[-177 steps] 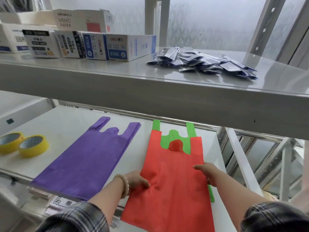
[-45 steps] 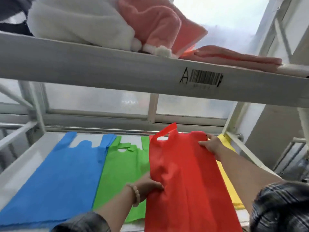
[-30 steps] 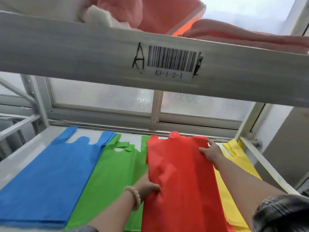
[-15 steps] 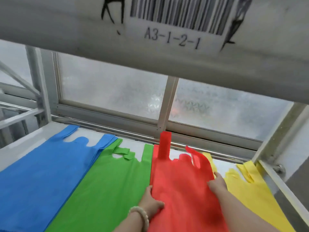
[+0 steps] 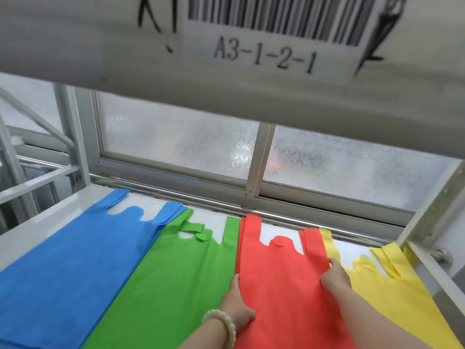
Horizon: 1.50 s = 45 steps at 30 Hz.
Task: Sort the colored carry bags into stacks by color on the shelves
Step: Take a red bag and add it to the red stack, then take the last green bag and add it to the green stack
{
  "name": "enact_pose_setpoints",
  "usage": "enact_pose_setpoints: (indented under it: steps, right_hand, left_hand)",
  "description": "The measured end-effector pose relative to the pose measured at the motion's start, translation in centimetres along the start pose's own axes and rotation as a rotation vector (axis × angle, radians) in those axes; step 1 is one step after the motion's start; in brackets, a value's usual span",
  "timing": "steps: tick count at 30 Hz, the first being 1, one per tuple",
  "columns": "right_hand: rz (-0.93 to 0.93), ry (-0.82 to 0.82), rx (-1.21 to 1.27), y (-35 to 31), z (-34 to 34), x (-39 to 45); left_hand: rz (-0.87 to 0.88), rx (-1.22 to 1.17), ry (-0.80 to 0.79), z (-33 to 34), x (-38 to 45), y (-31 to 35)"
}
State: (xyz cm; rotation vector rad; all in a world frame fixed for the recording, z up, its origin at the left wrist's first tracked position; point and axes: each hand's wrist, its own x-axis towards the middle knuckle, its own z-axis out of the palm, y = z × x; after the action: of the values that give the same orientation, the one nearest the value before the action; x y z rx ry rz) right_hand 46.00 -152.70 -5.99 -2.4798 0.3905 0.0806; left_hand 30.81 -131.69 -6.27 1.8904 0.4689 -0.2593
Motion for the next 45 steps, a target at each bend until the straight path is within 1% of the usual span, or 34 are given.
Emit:
enact_pose_setpoints:
  steps: [4,8,10,14,17,19,21,26,31,32,34,35,37,40,45]
  right_hand:
    - [-0.021,0.093,-0.164,-1.5,-0.2,-0.4]
    - [-0.096,0.116,-0.23,-5.0,0.2,-2.9]
    - [-0.168,0.034,-0.196,-7.0,0.7,-4.0]
    - [-0.3,-0.287,-0.112,-12.3,2.6,-8.4]
    - [-0.371,-0.489,-0.077,-16.8,5.3,-13.5]
    - [-0.404,-0.584,-0.036,-19.6,7.8,-17.4]
    - [-0.469,-0.627,-0.055,-22.8,10.5,-22.4]
    - [-0.566,-0.839,-0.025,-30.0,16.9,-36.9]
    - [-0.621,-0.953,-0.055,-35.4,25.5,-52.1]
    - [-0.648,-0.984,-0.07,-36.4,27.0,-54.5]
    - [-0.638,-1.059,-0.05,-38.5,30.1,-59.6]
    - [-0.646,-1.087,-0.097,-39.6,31.9,-61.7]
    - [-0.668,-1.134,-0.151,-41.8,35.3,-65.2]
    - [-0.663,-1.167,-0.108,-45.3,39.4,-69.7]
    - [-0.636,-1.194,-0.069,-52.7,43.9,-74.2]
  left_hand:
    - [-0.003,0.139,0.066,-0.8,0.0,0.6]
    - [0.026,0.111,0.156,-4.9,-0.6,1.0]
    - [0.032,0.056,0.181,-7.8,-1.1,0.7]
    - [0.024,-0.027,0.234,-14.4,-3.2,-1.5]
    - [-0.006,-0.055,0.333,-19.9,-6.0,-4.1]
    - [-0.029,-0.087,0.398,-23.6,-8.7,-6.4]
    - [-0.057,-0.113,0.446,-27.4,-11.6,-9.1]
    - [-0.128,-0.201,0.528,-38.5,-20.9,-16.7]
    - [-0.241,-0.205,0.667,-50.5,-32.3,-26.0]
    - [-0.265,-0.222,0.702,-52.5,-34.0,-27.5]
    - [-0.298,-0.265,0.792,-56.7,-37.2,-30.7]
    - [-0.305,-0.279,0.825,-58.6,-38.3,-32.1]
    - [-0.311,-0.316,0.859,-61.6,-39.8,-34.6]
    - [-0.339,-0.355,0.902,-65.4,-40.4,-37.9]
    - [-0.362,-0.388,0.911,-72.3,-38.8,-41.9]
